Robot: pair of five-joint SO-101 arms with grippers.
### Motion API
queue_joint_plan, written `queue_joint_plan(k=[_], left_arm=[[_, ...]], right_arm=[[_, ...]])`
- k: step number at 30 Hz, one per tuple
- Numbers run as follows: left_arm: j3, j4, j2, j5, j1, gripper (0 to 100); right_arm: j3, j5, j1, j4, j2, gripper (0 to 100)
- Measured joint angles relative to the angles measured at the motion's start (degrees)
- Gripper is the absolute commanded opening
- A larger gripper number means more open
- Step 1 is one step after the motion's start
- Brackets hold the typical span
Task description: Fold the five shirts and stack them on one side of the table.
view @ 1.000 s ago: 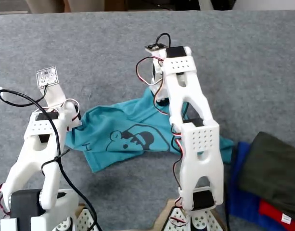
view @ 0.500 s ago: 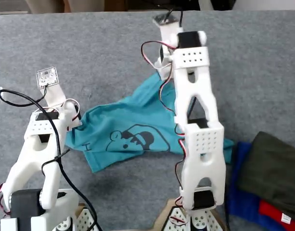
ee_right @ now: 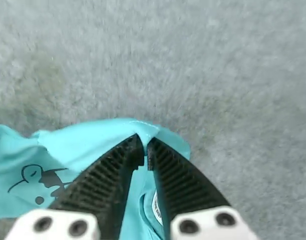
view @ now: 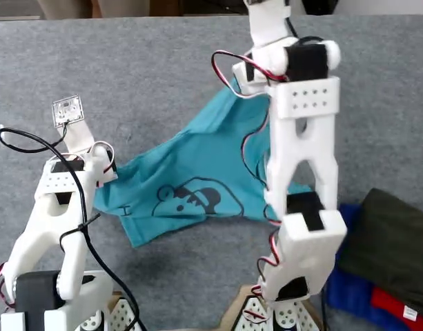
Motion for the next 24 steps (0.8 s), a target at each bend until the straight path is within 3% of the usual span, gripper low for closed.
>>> queue_joint_plan(k=[4,13,24], left_arm=[[-11.52,10.81,-3.25,0.35,0.00,2],[-53.71,38.59,-10.11,0.70,3.87,2],[-89.14,59.25,-9.67,0.70,7.91,2]], right_arm=[[-0.97,0.00,0.00,0.00,-6.68,0.5],[-13.01,0.00,4.22,-0.79,-23.91,0.5],[-14.07,5.89,8.44,-8.09,-36.48,0.5]])
